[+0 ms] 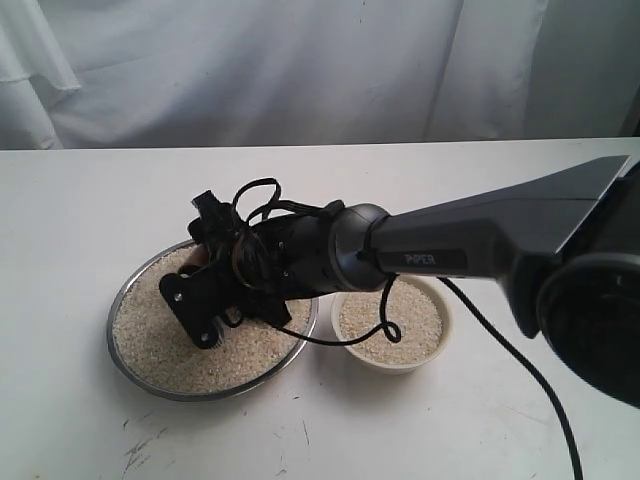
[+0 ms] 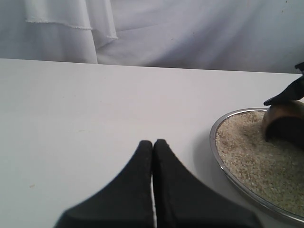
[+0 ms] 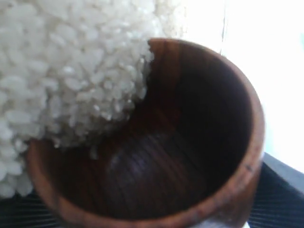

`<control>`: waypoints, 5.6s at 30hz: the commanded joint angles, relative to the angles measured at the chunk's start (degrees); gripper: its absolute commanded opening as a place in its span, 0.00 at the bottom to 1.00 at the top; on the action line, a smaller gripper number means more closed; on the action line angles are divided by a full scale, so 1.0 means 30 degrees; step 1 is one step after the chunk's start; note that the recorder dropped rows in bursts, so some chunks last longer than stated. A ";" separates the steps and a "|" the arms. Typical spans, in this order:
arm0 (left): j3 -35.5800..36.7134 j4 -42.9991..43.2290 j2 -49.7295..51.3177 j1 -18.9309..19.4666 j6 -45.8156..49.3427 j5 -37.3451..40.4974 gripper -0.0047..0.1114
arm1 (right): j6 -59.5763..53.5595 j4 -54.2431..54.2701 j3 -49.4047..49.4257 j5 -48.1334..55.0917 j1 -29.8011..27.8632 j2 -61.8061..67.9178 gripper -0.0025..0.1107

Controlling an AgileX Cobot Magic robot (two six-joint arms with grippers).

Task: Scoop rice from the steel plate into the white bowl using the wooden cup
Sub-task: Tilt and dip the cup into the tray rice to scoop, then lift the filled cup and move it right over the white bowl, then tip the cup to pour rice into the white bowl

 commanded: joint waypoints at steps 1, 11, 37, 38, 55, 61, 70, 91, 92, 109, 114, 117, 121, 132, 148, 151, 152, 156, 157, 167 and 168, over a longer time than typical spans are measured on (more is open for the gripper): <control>0.0092 0.0009 -0.0079 -0.0055 0.0003 -0.0124 0.04 | -0.0005 0.2952 0.0220 -0.0901 0.0184 0.0096 0.02; 0.0092 0.0009 -0.0079 -0.0055 0.0003 -0.0124 0.04 | -0.0016 0.7662 0.0220 -0.0704 0.0184 0.0026 0.02; 0.0092 0.0009 -0.0079 -0.0055 0.0003 -0.0124 0.04 | 0.1067 0.9556 0.0866 0.0731 -0.1394 -0.3737 0.02; 0.0092 0.0009 -0.0079 -0.0055 0.0003 -0.0124 0.04 | 0.1067 0.9478 0.1239 0.0487 -0.1434 -0.4023 0.02; 0.0092 0.0009 -0.0079 -0.0055 0.0003 -0.0124 0.04 | 0.1067 0.6605 0.9276 -0.0145 -0.4116 -1.0650 0.02; 0.0092 0.0009 -0.0079 -0.0055 0.0003 -0.0124 0.04 | 0.1067 0.4110 1.1230 -0.0104 -0.4955 -1.2300 0.02; 0.0092 0.0009 -0.0079 -0.0055 0.0003 -0.0124 0.04 | 0.1230 0.0383 1.2212 0.0466 -0.5319 -1.2569 0.02; 0.0092 0.0009 -0.0079 -0.0055 0.0003 -0.0124 0.04 | 0.2719 -0.6787 1.2214 0.3272 -0.4039 -1.2532 0.02; 0.0092 0.0009 -0.0079 -0.0055 0.0003 -0.0124 0.04 | 0.2719 -0.6926 1.2214 0.3358 -0.3956 -1.2532 0.02; 0.0092 0.0009 -0.0079 -0.0055 0.0003 -0.0124 0.04 | 0.2795 -0.9504 1.2300 0.5235 -0.2338 -1.1169 0.02; 0.0092 0.0009 -0.0079 -0.0055 0.0003 -0.0124 0.04 | 0.2634 -1.0966 1.2960 0.6116 -0.2294 -1.1169 0.02; 0.0092 0.0009 -0.0079 -0.0055 0.0003 -0.0124 0.04 | 0.2634 -1.1311 1.3394 0.6398 -0.2294 -1.1169 0.02; 0.0092 0.0009 -0.0079 -0.0055 0.0003 -0.0124 0.04 | 0.3076 -1.1311 1.3687 0.6695 -0.2294 -1.1169 0.02; 0.0092 0.0009 -0.0079 -0.0055 0.0003 -0.0124 0.04 | 0.2698 -1.1311 1.3716 0.7648 -0.1919 -1.1169 0.02; 0.0092 0.0009 -0.0079 -0.0055 0.0003 -0.0124 0.04 | 0.1993 -1.1311 1.3681 0.8859 -0.1145 -1.1169 0.02; 0.0092 0.0009 -0.0079 -0.0055 0.0003 -0.0124 0.04 | 0.1794 -1.1311 1.3652 0.9181 -0.0982 -1.1169 0.02; 0.0092 0.0009 -0.0079 -0.0055 0.0003 -0.0124 0.04 | 0.1326 -1.1311 1.3652 0.9740 -0.0808 -1.1169 0.02; 0.0092 0.0009 -0.0079 -0.0055 0.0003 -0.0124 0.04 | 0.0966 -1.1311 1.3652 1.0211 -0.0332 -1.1169 0.02; 0.0092 0.0009 -0.0079 -0.0055 0.0003 -0.0124 0.04 | 0.0966 -1.1311 1.3652 1.0211 -0.0244 -1.1169 0.02; 0.0092 0.0009 -0.0079 -0.0055 0.0003 -0.0124 0.04 | -0.0005 -1.1311 1.3225 1.0766 0.0064 -1.1169 0.02; 0.0092 0.0009 -0.0079 -0.0055 0.0003 -0.0124 0.04 | -0.0051 -1.1311 1.3121 1.0852 0.0064 -1.1169 0.02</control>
